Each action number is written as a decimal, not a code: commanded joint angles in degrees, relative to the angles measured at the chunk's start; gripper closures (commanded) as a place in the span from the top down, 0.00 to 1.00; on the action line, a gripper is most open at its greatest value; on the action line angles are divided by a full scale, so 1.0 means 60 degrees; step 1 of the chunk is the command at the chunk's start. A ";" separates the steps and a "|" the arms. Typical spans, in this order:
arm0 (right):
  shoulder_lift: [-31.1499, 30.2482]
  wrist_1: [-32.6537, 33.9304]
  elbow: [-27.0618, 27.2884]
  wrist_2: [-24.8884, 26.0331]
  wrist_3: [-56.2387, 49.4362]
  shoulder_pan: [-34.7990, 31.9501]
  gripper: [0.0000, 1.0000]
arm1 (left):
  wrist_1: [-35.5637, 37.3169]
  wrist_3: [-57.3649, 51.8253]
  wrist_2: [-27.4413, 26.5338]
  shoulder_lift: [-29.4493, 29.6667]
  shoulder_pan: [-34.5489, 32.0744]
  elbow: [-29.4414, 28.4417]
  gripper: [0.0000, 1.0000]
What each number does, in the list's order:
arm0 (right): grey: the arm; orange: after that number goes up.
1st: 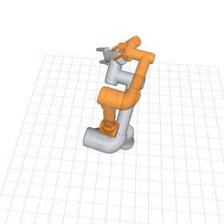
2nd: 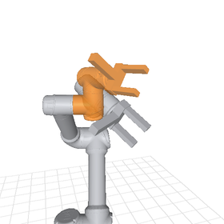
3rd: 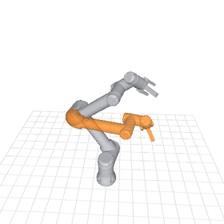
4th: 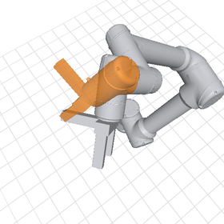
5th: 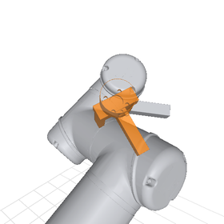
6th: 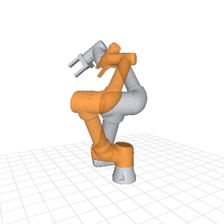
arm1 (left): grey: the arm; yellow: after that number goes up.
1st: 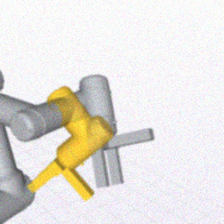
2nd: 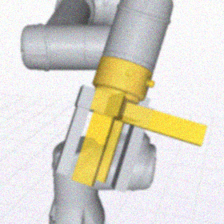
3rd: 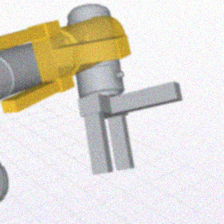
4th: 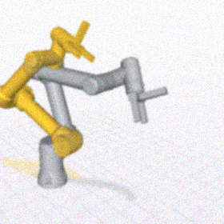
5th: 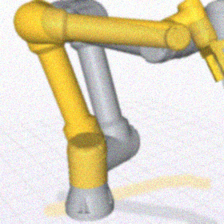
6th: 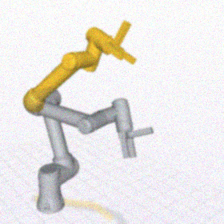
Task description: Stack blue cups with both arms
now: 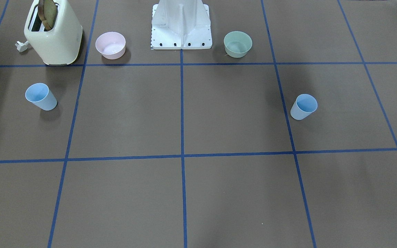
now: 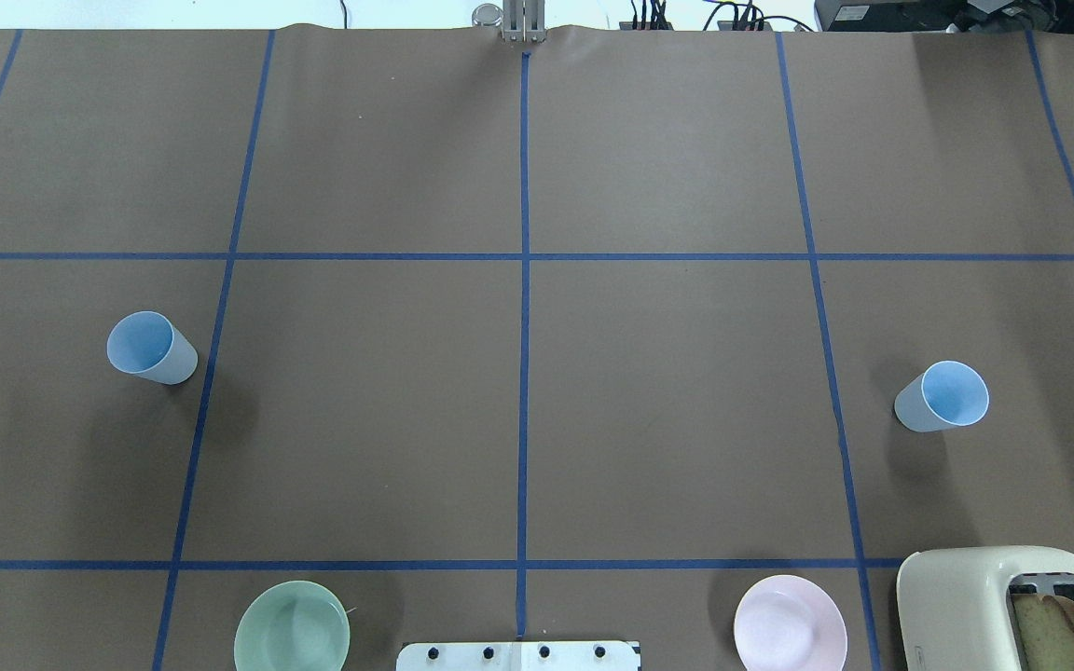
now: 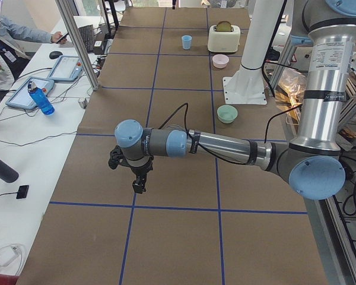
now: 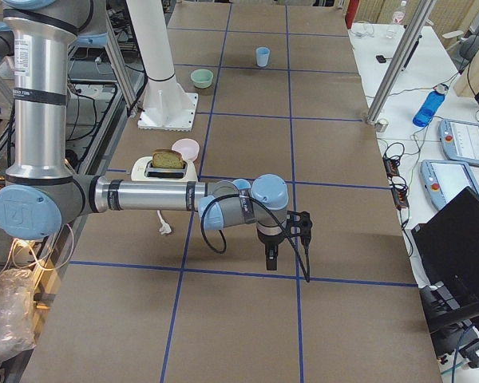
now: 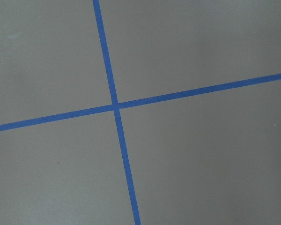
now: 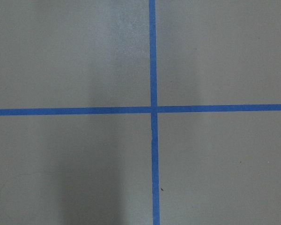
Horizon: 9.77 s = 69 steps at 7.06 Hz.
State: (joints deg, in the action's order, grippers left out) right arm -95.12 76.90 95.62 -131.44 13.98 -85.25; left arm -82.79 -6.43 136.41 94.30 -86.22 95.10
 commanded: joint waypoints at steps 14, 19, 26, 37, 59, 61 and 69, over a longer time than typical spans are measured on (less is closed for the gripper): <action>-0.0640 -0.0322 0.2182 -0.0697 0.1038 0.2678 0.98 | -0.4826 0.7788 0.0000 -0.0291 0.3937 0.0938 0.98; -0.0553 -0.0396 0.2637 -0.0550 0.2284 0.4056 0.94 | -0.5039 0.8294 -0.0102 -0.0278 0.4803 0.0952 0.96; -0.0421 -0.0396 0.2593 -0.0491 0.2300 0.4335 0.91 | -0.5083 0.8368 -0.0249 -0.0204 0.5596 0.0806 0.30; -0.0054 -0.0352 0.2036 -0.0008 0.2329 0.4819 0.78 | -0.2886 1.0837 -0.0263 0.3922 0.6354 0.0207 0.00; 0.2784 0.3278 0.2769 -0.0535 0.2680 0.4336 0.11 | -0.3677 1.2616 -0.2124 0.7237 0.8350 -0.2622 0.59; 0.3515 0.3936 0.2754 -0.0535 0.2739 0.4336 0.11 | -0.3999 1.2586 -0.2124 0.7179 0.8277 -0.2549 0.88; 0.7252 0.4358 0.1104 -0.0039 0.5867 0.6281 0.11 | -0.1846 0.7729 -0.0879 0.4326 0.5627 0.0029 0.97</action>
State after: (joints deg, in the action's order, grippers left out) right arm -54.48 106.65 105.53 -132.87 44.64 -49.63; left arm -94.97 45.09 131.04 123.04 -50.62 94.11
